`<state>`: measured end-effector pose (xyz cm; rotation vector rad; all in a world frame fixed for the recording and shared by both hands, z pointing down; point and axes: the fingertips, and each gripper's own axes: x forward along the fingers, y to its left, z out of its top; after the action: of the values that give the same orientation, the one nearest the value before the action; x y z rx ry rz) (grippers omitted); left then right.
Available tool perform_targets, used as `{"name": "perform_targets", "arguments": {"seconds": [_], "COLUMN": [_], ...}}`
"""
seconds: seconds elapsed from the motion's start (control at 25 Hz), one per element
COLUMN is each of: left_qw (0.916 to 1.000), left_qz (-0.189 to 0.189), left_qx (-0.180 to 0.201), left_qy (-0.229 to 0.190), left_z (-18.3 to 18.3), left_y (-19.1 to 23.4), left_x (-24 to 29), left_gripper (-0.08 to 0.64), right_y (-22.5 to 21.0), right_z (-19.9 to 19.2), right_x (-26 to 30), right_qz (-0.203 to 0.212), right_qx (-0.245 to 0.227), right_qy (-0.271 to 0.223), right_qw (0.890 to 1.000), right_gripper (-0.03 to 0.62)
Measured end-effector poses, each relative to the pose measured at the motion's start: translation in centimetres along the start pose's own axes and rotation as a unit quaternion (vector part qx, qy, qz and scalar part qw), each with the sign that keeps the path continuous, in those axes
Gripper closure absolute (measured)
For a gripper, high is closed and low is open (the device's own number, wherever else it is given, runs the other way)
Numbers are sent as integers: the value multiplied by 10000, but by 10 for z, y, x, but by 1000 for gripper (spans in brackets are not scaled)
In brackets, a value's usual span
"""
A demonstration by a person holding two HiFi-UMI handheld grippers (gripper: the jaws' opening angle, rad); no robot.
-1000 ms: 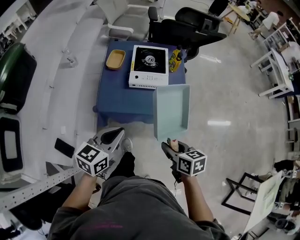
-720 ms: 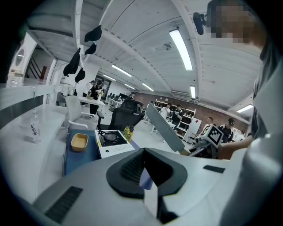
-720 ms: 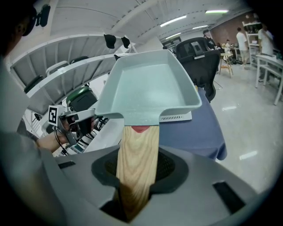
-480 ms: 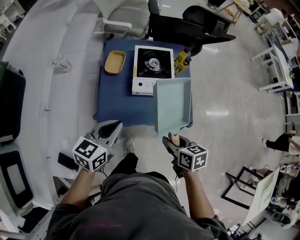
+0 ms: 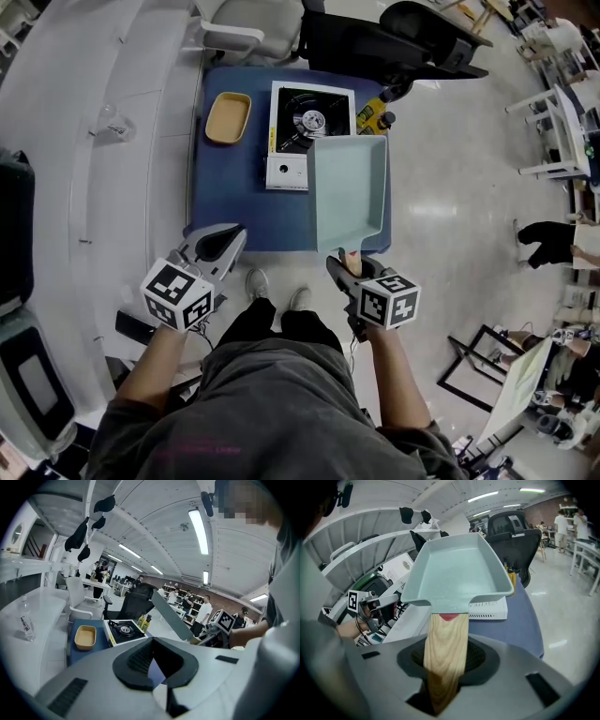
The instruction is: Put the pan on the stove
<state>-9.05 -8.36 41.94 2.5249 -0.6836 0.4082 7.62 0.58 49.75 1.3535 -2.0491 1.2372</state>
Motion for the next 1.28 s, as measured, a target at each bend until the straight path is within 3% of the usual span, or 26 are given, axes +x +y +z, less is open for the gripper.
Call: {"name": "perform_targets", "arguments": {"seconds": [0.28, 0.52, 0.88, 1.28], "left_qw": [9999, 9989, 9939, 9880], "left_qz": [97, 419, 936, 1261], "left_qx": [-60, -210, -575, -884], "left_qy": [31, 18, -28, -93], "left_z": [5, 11, 13, 5], "left_y": [17, 32, 47, 64], "left_x": [28, 57, 106, 145], "left_gripper": [558, 558, 558, 558], "right_y": [-25, -55, -109, -156], "right_z": [24, 50, 93, 120], "right_x": [22, 41, 73, 121], "right_qz": [70, 236, 457, 502], "right_qx": [-100, -246, -710, -1224], "right_qy": [135, 349, 776, 1238], "right_qw": [9998, 9988, 9934, 9834], "right_gripper": [462, 462, 462, 463]}}
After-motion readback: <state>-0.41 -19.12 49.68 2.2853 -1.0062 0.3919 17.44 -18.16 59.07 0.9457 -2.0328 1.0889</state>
